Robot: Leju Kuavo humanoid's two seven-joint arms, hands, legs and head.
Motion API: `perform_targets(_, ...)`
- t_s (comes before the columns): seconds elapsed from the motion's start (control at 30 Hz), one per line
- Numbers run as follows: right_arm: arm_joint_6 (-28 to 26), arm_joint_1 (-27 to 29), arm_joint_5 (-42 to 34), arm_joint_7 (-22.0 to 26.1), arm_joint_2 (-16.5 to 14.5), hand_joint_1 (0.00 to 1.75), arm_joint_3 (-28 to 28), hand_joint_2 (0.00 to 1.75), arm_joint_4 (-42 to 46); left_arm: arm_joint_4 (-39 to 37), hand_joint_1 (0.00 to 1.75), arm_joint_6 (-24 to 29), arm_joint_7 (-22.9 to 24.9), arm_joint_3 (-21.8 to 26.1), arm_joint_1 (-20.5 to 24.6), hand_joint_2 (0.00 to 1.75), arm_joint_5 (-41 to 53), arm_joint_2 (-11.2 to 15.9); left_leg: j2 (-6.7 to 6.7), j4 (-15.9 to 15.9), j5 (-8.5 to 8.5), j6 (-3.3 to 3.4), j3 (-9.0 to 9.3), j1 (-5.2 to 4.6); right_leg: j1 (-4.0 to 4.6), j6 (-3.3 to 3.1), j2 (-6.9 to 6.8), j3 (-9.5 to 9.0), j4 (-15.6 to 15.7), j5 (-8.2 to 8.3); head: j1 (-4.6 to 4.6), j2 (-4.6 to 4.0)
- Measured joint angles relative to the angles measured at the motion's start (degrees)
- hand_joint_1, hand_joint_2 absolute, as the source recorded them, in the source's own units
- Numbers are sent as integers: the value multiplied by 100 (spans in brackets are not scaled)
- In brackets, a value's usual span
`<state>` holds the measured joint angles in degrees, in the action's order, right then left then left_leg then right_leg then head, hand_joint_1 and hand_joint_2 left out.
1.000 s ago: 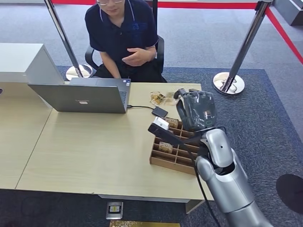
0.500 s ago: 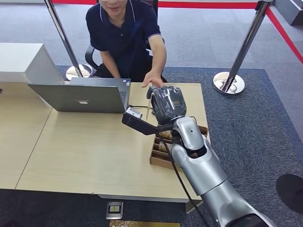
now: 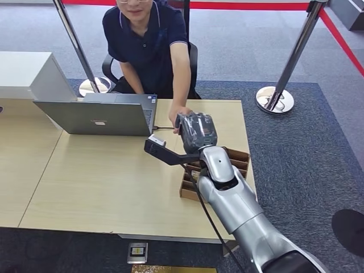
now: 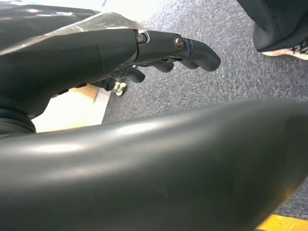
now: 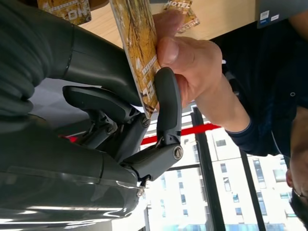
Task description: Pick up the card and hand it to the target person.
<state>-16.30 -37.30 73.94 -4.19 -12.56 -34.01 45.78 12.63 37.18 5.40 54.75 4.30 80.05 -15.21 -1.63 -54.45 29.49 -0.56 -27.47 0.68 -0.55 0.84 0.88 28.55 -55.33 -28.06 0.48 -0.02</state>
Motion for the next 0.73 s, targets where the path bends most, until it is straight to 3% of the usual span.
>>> perform_targets(0.13,-150,-9,294,-227,-11,153,0,175,-128,0,0,4,-1,-20,0,0,-27,4,0,0,0,0,-1,0,0,0,0,1,0,0,0,0)
perform_targets(0.2,-178,-16,394,-293,-31,142,0,175,-198,-1,0,10,6,-30,-1,0,-37,7,0,0,0,0,-2,0,0,0,0,2,0,0,0,0)
perform_targets(0.33,-223,-26,475,-327,-80,13,1,175,-315,-2,0,19,24,-37,-1,0,-48,11,0,0,0,0,-5,0,0,0,0,6,0,0,0,0)
perform_targets(0.37,-240,-28,489,-330,-95,2,1,175,-334,-2,0,20,27,-37,-1,0,-49,12,0,0,0,0,-6,0,0,0,0,7,0,0,0,0)
perform_targets(0.6,-333,-33,553,-334,-175,0,1,175,-416,-2,0,19,22,-38,-2,0,-49,22,1,0,0,0,-6,0,0,0,0,8,0,0,1,0)
perform_targets(0.73,-456,-16,633,-384,-184,0,0,0,-412,-4,0,19,15,-39,-3,0,-49,24,1,0,0,0,-6,0,0,0,0,8,0,0,1,1)
